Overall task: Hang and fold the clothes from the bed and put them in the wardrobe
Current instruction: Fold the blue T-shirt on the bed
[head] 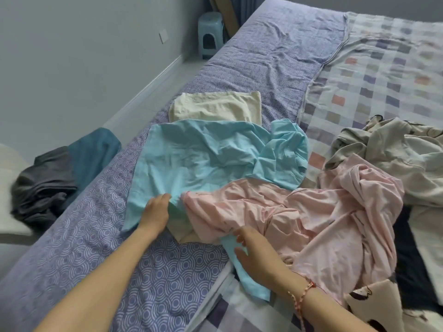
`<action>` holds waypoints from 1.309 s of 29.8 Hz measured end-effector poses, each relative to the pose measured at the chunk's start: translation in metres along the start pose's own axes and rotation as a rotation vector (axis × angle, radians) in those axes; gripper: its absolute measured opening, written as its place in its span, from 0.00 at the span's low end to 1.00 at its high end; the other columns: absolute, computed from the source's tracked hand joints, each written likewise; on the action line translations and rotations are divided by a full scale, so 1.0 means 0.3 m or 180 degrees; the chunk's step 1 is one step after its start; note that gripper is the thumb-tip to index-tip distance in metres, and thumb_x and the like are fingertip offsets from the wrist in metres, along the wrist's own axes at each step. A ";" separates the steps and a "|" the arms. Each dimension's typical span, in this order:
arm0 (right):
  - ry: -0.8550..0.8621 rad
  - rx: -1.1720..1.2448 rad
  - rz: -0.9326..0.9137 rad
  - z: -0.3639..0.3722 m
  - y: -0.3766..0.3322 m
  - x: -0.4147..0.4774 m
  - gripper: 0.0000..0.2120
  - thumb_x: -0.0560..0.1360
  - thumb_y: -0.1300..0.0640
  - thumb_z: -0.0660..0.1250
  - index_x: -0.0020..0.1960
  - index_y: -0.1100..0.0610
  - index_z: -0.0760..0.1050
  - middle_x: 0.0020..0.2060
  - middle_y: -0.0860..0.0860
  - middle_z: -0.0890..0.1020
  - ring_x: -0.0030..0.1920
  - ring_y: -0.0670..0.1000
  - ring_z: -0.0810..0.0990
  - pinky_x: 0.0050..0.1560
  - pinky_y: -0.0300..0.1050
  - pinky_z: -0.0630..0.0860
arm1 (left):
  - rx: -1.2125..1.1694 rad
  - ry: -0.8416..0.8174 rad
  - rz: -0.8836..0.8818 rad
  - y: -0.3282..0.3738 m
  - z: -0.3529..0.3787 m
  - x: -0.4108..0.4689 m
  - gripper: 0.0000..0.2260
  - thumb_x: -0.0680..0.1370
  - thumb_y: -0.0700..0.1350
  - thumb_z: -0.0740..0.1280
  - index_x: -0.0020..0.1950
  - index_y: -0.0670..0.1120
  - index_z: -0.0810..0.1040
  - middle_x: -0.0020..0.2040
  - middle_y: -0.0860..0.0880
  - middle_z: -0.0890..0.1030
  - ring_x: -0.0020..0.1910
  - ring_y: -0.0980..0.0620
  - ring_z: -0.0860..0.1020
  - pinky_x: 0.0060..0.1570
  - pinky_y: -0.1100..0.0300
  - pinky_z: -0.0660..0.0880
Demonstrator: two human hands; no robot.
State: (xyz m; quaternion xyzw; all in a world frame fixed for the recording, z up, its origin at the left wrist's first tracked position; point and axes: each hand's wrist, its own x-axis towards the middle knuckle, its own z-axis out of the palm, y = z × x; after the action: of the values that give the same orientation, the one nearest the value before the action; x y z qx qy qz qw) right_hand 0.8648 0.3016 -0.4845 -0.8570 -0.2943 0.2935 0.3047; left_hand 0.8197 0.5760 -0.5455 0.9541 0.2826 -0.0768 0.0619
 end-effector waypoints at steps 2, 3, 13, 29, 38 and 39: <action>0.0066 0.0110 -0.0139 0.011 -0.073 0.026 0.19 0.77 0.58 0.61 0.67 0.54 0.64 0.61 0.52 0.72 0.61 0.52 0.71 0.60 0.42 0.68 | -0.0879 0.0646 -0.0075 0.034 -0.123 -0.018 0.17 0.77 0.32 0.53 0.63 0.37 0.72 0.58 0.35 0.76 0.54 0.35 0.75 0.50 0.46 0.70; 0.0227 0.0195 -0.0200 0.008 -0.134 0.039 0.23 0.76 0.57 0.63 0.69 0.54 0.62 0.63 0.52 0.71 0.63 0.52 0.70 0.61 0.42 0.67 | -0.1117 0.1021 0.0041 0.042 -0.216 -0.032 0.16 0.77 0.34 0.52 0.61 0.36 0.72 0.53 0.33 0.78 0.49 0.34 0.77 0.44 0.46 0.72; 0.2380 0.0645 0.0490 -0.213 -0.502 0.075 0.13 0.70 0.60 0.64 0.55 0.57 0.75 0.53 0.55 0.77 0.56 0.59 0.73 0.56 0.49 0.65 | 0.0074 0.2479 0.3066 0.178 -0.969 -0.331 0.15 0.82 0.48 0.47 0.52 0.44 0.71 0.35 0.43 0.81 0.28 0.43 0.79 0.24 0.58 0.74; 0.3033 -0.0297 0.0661 -0.945 -0.380 -0.697 0.10 0.72 0.67 0.61 0.51 0.64 0.77 0.49 0.65 0.79 0.52 0.66 0.76 0.48 0.51 0.72 | 0.0615 0.2796 0.1561 0.194 -1.554 -0.772 0.13 0.79 0.43 0.55 0.50 0.38 0.77 0.45 0.36 0.80 0.41 0.36 0.79 0.41 0.48 0.74; 0.2505 -0.1678 0.0045 -1.253 -0.433 -1.265 0.06 0.72 0.57 0.69 0.38 0.59 0.76 0.41 0.60 0.80 0.46 0.61 0.79 0.42 0.47 0.71 | -0.0481 0.2078 0.1495 0.253 -1.628 -1.148 0.11 0.80 0.50 0.58 0.38 0.51 0.70 0.36 0.43 0.79 0.39 0.42 0.78 0.40 0.54 0.69; 0.2175 -0.1941 0.0096 -1.300 -0.439 -1.336 0.11 0.70 0.56 0.71 0.32 0.55 0.73 0.34 0.56 0.78 0.40 0.57 0.79 0.37 0.44 0.70 | -0.0392 0.2032 0.1699 0.250 -1.637 -1.192 0.14 0.79 0.56 0.57 0.35 0.53 0.68 0.30 0.48 0.76 0.33 0.46 0.77 0.35 0.55 0.68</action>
State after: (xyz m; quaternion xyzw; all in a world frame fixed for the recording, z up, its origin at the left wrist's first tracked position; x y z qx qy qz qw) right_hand 0.8256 -0.0241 -0.0127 -0.9594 -0.2374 -0.1016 0.1139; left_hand 0.6193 0.4034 0.0067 0.9643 0.0346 0.2585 0.0458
